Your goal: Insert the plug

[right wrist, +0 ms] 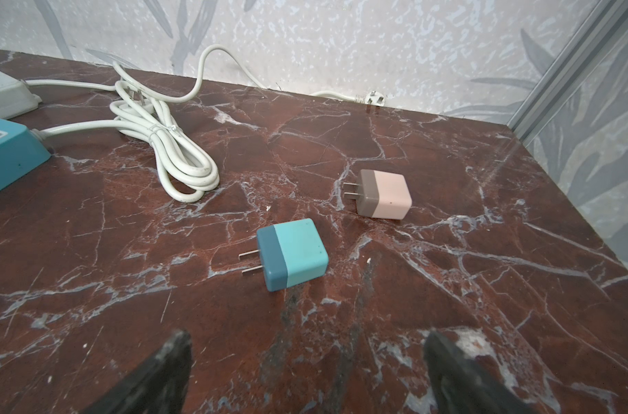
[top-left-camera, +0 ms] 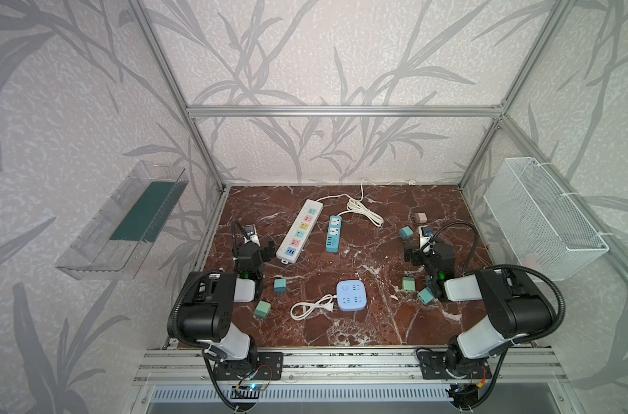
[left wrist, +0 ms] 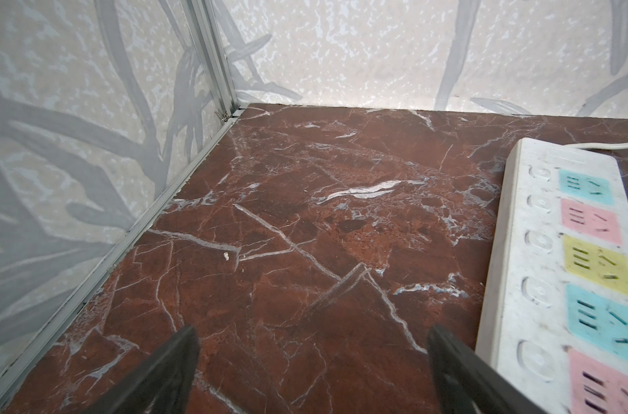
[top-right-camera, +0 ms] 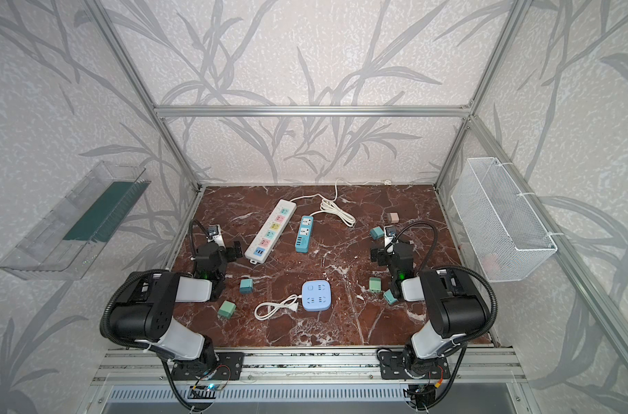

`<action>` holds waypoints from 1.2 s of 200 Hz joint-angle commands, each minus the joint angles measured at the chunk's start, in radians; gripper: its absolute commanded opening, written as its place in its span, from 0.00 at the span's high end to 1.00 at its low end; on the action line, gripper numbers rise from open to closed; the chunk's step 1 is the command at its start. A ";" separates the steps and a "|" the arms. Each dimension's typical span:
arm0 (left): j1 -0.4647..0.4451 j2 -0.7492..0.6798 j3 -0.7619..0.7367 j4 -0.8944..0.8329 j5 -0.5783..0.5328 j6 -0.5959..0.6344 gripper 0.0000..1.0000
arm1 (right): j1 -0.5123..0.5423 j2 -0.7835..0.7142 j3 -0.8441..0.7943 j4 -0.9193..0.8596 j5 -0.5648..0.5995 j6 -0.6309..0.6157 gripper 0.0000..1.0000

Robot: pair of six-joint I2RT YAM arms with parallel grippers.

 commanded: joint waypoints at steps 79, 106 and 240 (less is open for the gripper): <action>0.003 0.005 0.011 0.009 0.008 -0.001 0.01 | 0.011 -0.016 0.012 0.014 0.002 -0.014 0.01; 0.003 0.005 0.012 0.009 0.009 -0.001 0.01 | 0.022 -0.015 0.007 0.028 0.020 -0.024 0.01; 0.008 0.005 0.014 0.004 0.014 -0.007 0.01 | -0.001 -0.027 0.017 0.001 0.002 -0.001 0.01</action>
